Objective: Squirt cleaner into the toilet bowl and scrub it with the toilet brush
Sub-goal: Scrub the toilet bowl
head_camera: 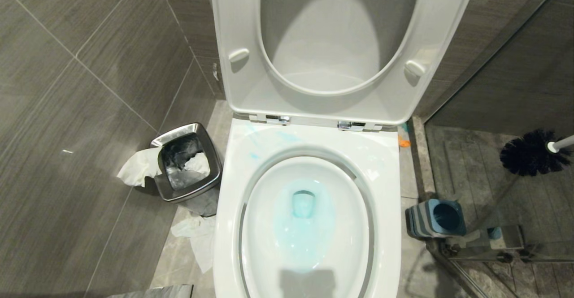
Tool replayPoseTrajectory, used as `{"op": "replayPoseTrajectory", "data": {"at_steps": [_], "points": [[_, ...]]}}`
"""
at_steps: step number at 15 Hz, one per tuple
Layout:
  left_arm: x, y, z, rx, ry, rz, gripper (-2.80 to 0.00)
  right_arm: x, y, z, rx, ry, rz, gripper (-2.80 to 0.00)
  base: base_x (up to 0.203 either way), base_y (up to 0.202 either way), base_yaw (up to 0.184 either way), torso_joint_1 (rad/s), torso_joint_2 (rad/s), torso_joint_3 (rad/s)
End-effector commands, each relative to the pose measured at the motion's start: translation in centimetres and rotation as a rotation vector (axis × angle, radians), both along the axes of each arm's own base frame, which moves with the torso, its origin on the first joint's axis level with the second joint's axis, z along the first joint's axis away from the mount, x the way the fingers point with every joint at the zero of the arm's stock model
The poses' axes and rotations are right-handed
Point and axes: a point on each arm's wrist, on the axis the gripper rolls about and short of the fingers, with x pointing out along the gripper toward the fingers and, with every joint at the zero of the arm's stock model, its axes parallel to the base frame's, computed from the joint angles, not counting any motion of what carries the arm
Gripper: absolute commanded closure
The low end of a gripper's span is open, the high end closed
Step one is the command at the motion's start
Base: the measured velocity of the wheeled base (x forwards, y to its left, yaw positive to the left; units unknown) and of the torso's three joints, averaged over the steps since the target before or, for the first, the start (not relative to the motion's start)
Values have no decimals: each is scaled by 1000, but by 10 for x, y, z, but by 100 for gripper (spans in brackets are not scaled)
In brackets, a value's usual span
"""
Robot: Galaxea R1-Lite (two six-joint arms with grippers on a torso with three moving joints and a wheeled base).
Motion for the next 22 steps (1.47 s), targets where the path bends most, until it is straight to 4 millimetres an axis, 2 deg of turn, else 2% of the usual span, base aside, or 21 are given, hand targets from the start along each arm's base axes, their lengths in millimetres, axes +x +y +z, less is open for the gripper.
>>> {"op": "replayPoseTrajectory", "data": {"at_steps": [1,5,7,11,16,19,22], "points": [[0,0,-1,0,4,1,0,5,-1,5,0,-5,1,0,0,0,0,-4,4,206],[0,0,-1,0,4,1,0,19,-4,17,14,-14,3,0,0,0,0,2,1,203],[0,0,-1,0,4,1,0,19,-1,20,17,-2,29,0,0,0,0,2,4,201],[0,0,-1,0,4,1,0,22,5,20,27,47,86,0,0,0,0,-1,1,202],[0,0,-1,2,4,1,0,39,6,21,37,96,117,0,0,0,0,2,-3,165],[0,0,-1,0,4,1,0,55,25,24,35,147,210,0,0,0,0,1,1,17],[0,0,-1,2,4,1,0,88,64,34,45,169,264,0,0,0,0,0,0,0]]}}
